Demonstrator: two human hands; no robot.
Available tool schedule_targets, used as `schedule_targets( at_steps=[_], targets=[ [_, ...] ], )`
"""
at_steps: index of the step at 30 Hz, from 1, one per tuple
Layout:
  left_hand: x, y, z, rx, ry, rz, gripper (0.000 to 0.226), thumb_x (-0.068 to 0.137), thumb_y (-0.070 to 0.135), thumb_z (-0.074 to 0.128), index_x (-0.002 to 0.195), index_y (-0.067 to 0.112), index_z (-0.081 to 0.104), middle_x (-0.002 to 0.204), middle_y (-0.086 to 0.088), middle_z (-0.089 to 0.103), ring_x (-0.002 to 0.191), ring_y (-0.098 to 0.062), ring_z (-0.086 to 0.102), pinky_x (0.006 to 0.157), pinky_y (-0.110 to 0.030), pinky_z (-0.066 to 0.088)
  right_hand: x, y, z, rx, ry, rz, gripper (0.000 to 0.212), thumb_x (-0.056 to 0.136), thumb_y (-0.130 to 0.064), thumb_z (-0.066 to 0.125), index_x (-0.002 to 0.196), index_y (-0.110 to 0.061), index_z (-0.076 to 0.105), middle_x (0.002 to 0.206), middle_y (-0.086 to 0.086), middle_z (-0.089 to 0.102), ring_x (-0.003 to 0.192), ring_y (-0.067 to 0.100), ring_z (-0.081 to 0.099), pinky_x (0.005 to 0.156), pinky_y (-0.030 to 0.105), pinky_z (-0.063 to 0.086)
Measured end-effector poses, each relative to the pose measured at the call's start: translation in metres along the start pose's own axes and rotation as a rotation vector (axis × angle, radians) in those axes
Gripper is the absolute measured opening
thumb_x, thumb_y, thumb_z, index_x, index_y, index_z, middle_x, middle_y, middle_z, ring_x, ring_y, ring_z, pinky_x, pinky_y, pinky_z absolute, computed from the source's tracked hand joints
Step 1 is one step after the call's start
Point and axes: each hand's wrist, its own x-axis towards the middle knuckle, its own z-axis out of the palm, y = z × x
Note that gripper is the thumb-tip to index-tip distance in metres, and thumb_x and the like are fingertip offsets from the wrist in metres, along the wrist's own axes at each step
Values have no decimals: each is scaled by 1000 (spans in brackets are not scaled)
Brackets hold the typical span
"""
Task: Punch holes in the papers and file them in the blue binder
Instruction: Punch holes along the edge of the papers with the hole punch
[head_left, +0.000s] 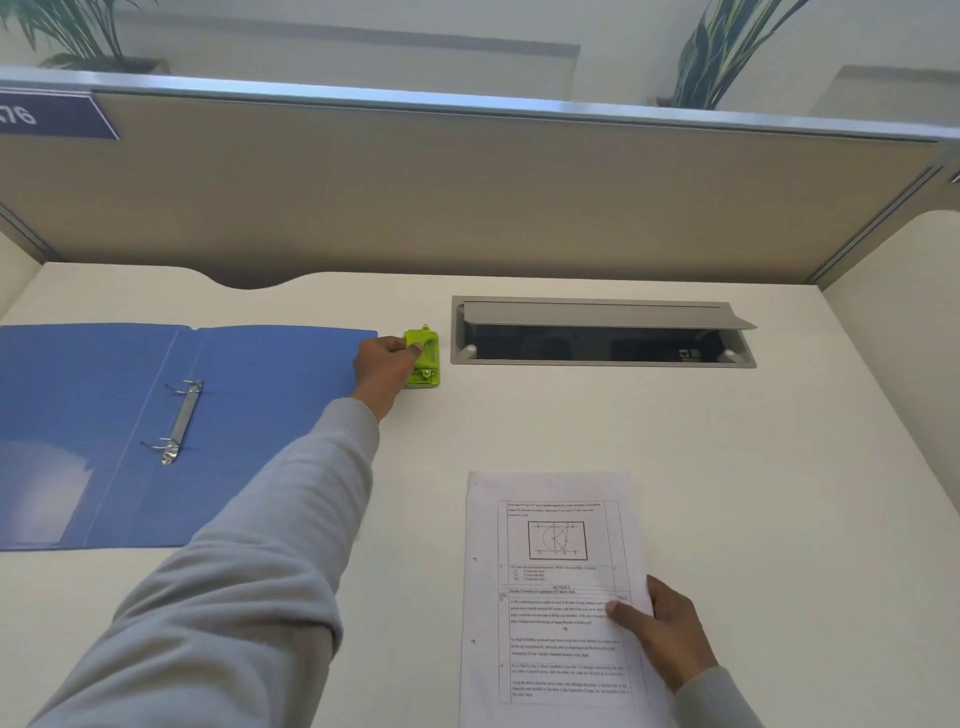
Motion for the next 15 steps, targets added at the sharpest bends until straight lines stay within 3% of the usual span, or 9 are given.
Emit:
schedule_targets(
  at_steps=[9,12,15],
  targets=[
    [11,2,5,-17,-31,-7,36,90,27,74,121,10,71,109,-3,69,100,-21,64,84,-27,49,2,3,0,-4,-6,-5,24,83,0,75,103,-14,75,93,0,81,89,23,76,78,33,59],
    [14,0,3,-86,-49,-30,36,87,28,77,118,12,72,115,-6,72,104,-24,68,92,-34,56,3,2,0,-2,-5,-10,25,83,0,75,102,-15,75,92,-2,81,89,22,76,78,33,59],
    [14,-4,-1,-172,-45,-62,32,81,29,82,109,15,75,110,-5,74,102,-24,71,94,-41,59,4,4,-1,2,-14,-7,25,83,1,75,103,-14,75,93,0,81,90,24,76,85,41,60]
  ],
)
